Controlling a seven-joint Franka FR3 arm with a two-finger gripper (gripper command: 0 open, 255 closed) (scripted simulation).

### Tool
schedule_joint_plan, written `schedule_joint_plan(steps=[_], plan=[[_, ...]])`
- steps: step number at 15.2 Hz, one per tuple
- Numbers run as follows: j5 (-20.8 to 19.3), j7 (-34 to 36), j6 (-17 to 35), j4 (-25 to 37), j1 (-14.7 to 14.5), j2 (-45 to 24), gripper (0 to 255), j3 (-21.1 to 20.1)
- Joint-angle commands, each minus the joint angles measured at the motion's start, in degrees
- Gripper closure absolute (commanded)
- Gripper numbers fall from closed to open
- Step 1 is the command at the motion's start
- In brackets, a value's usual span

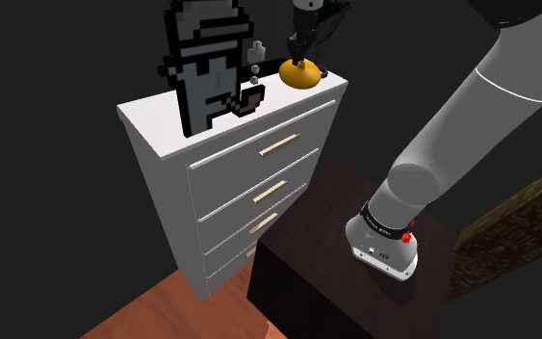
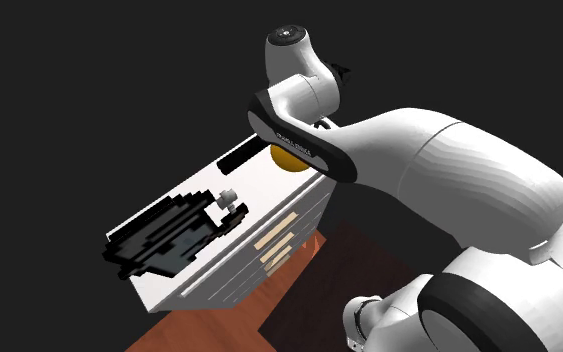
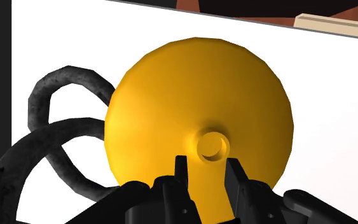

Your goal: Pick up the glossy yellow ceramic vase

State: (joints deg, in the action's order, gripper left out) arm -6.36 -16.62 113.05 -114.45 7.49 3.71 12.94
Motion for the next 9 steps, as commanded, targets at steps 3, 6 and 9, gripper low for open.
schedule_joint_plan(steps=[3,6,9], plan=[[0.0,-0.2,-1.5,1.2,0.0,0.2,255,0.0],[0.0,-0.3,-3.8,3.2,0.0,0.5,255,-0.1],[0.1,-0.5,-6.1,5.3,-0.1,0.7,255,-0.1]])
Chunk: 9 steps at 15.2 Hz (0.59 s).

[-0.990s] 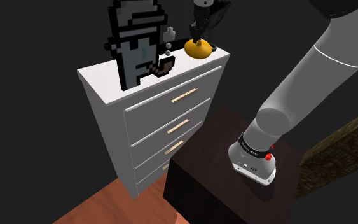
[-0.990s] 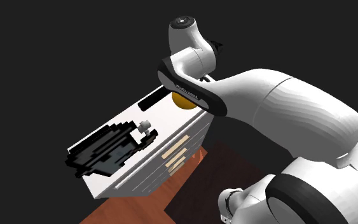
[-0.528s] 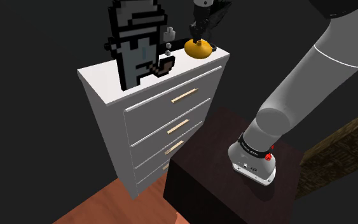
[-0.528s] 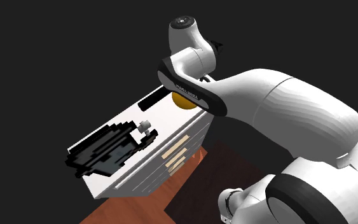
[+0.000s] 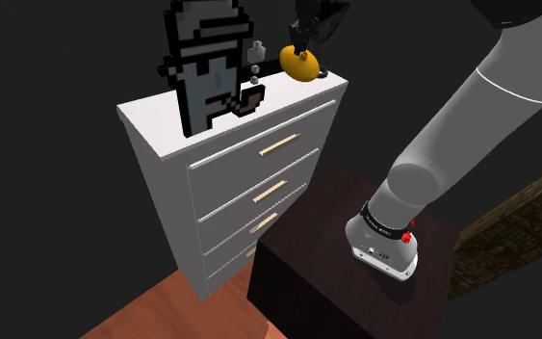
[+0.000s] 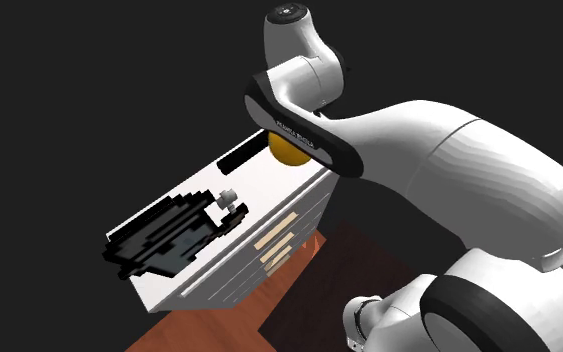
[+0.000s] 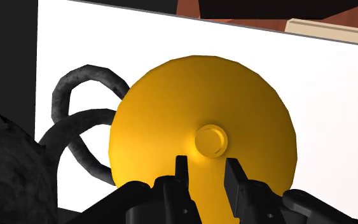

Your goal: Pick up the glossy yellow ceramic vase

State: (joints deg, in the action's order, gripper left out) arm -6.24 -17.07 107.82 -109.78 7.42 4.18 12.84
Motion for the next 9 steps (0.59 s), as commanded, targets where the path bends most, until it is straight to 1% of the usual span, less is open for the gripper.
schedule_joint_plan(steps=[1,7,9], plan=[[0.0,-0.1,-1.6,1.3,0.0,0.3,255,0.0],[0.1,-0.5,-6.2,6.0,-0.1,0.3,255,-0.1],[0.1,-0.5,-6.3,6.1,-0.1,0.2,255,-0.1]])
